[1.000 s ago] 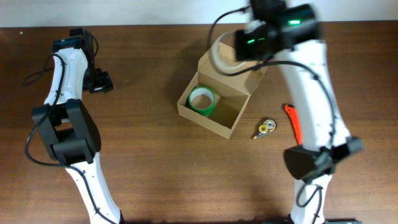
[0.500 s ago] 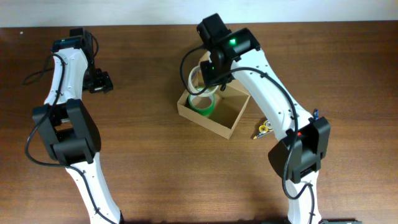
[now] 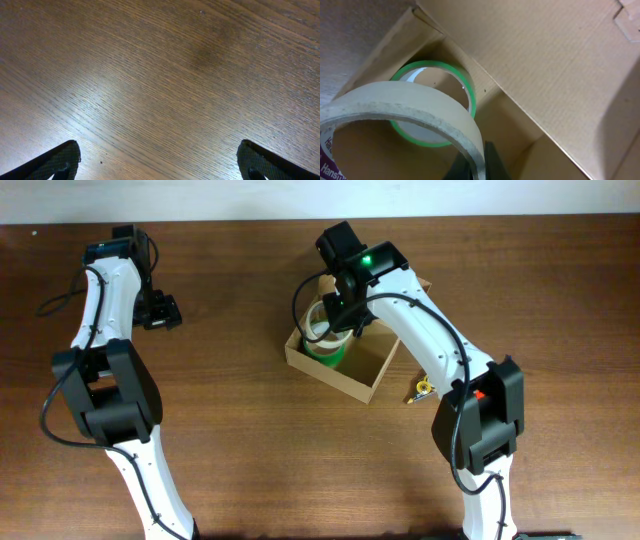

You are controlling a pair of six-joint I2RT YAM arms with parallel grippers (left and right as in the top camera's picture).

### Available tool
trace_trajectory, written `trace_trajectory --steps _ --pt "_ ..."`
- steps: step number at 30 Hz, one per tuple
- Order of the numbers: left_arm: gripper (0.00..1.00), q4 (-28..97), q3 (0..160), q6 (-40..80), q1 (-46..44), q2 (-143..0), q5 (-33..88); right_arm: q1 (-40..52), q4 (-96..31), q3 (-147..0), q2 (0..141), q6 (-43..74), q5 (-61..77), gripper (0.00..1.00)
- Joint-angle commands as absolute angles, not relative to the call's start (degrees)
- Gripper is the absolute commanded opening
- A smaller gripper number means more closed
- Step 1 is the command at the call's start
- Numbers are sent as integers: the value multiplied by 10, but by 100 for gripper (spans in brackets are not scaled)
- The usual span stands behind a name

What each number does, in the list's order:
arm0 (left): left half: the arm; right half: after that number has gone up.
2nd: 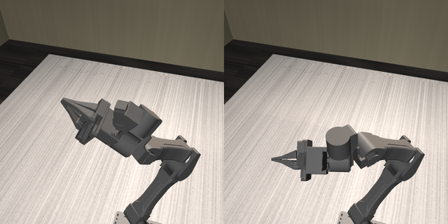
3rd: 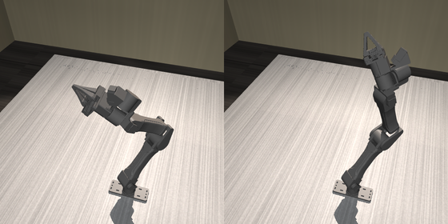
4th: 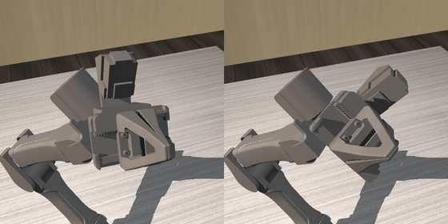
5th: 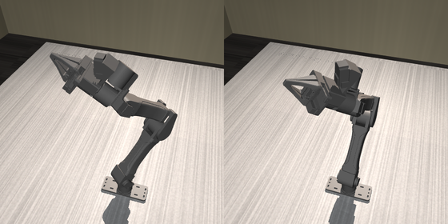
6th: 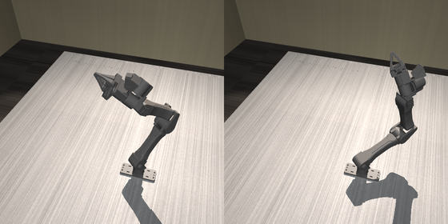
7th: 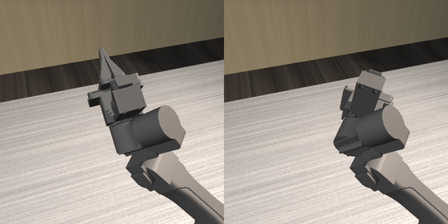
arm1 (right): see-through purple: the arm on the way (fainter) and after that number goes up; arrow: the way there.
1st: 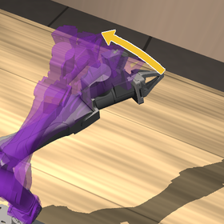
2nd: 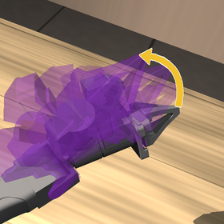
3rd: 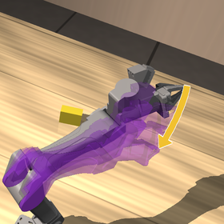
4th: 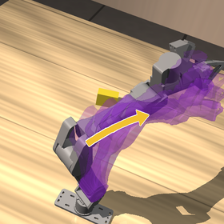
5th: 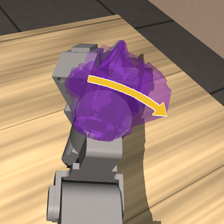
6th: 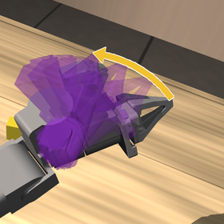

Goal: Pack container
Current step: 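Carry the masking tape over the box with the right gripper, then lower the masking tape into the box and open the right gripper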

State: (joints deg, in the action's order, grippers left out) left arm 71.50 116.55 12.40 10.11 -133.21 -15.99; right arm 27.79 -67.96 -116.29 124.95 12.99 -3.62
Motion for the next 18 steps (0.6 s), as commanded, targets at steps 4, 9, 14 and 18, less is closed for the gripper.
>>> trace_trajectory --steps 4,9,14,18 --pt "100 715 1164 119 102 -1325 -156 275 -663 -1126 1258 124 -43 4" --pt "100 715 1164 119 102 -1325 -156 275 -652 -1109 1265 124 -43 4" --pt "100 715 1164 119 102 -1325 -156 275 -640 -1100 1267 124 -32 4" --pt "100 715 1164 119 102 -1325 -156 278 -636 -1100 1271 124 -30 4"
